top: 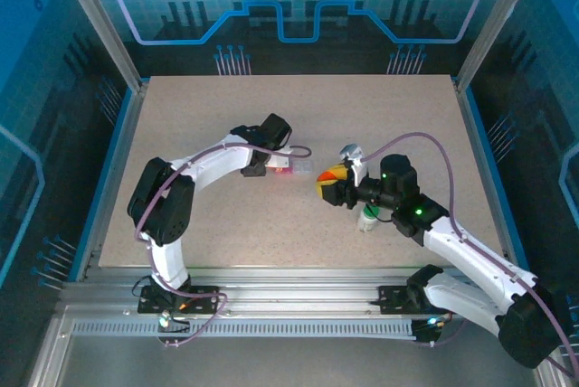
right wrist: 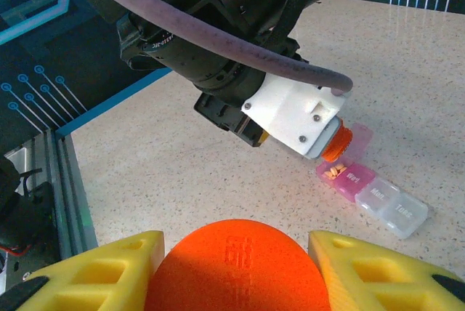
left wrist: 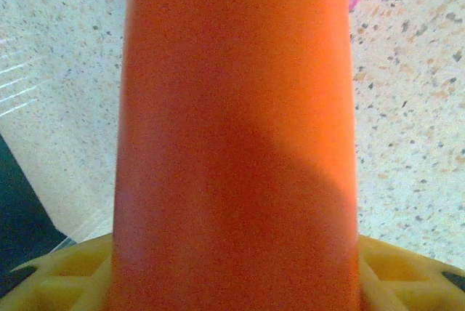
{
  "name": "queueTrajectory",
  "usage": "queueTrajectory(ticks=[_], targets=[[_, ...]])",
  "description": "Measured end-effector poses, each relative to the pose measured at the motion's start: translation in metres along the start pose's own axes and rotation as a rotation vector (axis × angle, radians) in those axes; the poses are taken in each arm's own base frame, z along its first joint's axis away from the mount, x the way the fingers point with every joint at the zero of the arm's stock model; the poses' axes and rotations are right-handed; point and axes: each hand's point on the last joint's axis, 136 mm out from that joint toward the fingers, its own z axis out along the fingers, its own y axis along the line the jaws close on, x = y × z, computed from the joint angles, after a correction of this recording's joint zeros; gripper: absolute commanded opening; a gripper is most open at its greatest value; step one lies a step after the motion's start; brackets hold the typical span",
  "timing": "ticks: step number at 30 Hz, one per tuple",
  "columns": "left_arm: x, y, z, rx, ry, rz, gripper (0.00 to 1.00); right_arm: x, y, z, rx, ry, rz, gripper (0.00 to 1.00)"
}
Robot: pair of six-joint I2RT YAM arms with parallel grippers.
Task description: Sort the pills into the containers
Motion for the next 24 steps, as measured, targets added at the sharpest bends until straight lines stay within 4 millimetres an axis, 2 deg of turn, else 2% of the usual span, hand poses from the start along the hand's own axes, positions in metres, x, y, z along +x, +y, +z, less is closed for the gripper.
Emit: queueTrajectory(ticks=[5, 15, 20, 24], targets=[[0.0, -0.007, 0.004, 0.014, -0.025, -0.056, 0.06, 0.002, -0.001, 0.001, 0.0, 0.007, 0.003, 0.24], [-0.002, -0.006, -0.011, -0.015, -0.147, -0.25, 0.06, 0.006, 0.0, 0.005, -0.009, 0.022, 0.008, 0.24], [-0.001, -0.018, -0.009, 0.0, -0.177, -0.309, 0.06, 0.005, -0.001, 0.007, -0.012, 0.018, 0.006, 0.24], [0.001, -0.023, -0.016, -0.004, -0.232, -0.389, 0.06, 0.004, 0.0, 0.008, -0.02, 0.014, 0.004, 0.24]])
